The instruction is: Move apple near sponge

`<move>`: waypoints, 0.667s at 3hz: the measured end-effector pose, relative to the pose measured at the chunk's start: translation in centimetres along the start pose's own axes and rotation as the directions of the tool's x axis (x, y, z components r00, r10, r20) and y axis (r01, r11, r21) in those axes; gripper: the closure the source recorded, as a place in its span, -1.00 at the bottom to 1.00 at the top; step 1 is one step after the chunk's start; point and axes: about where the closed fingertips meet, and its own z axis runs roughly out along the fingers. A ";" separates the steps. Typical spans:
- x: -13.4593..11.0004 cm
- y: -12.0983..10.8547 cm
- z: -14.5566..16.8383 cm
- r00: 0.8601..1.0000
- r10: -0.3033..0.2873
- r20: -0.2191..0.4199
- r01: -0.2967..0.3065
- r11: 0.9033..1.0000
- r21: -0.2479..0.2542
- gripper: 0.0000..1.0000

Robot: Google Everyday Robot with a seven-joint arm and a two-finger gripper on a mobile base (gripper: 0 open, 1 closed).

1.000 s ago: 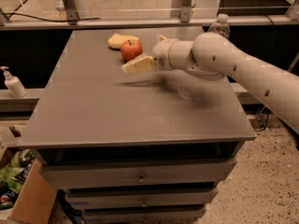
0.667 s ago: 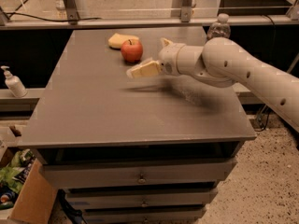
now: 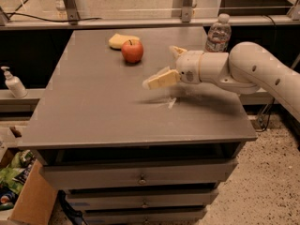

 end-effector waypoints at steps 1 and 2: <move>0.7 0.1 -2.3 1.000 -0.002 -0.003 0.001 0.995 -0.099 -1.00; 1.3 -0.3 -4.2 1.000 0.004 -0.002 -0.005 0.979 -0.202 -1.00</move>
Offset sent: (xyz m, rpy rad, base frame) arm -0.0573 -0.0687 -0.0029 0.0159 0.1306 0.4325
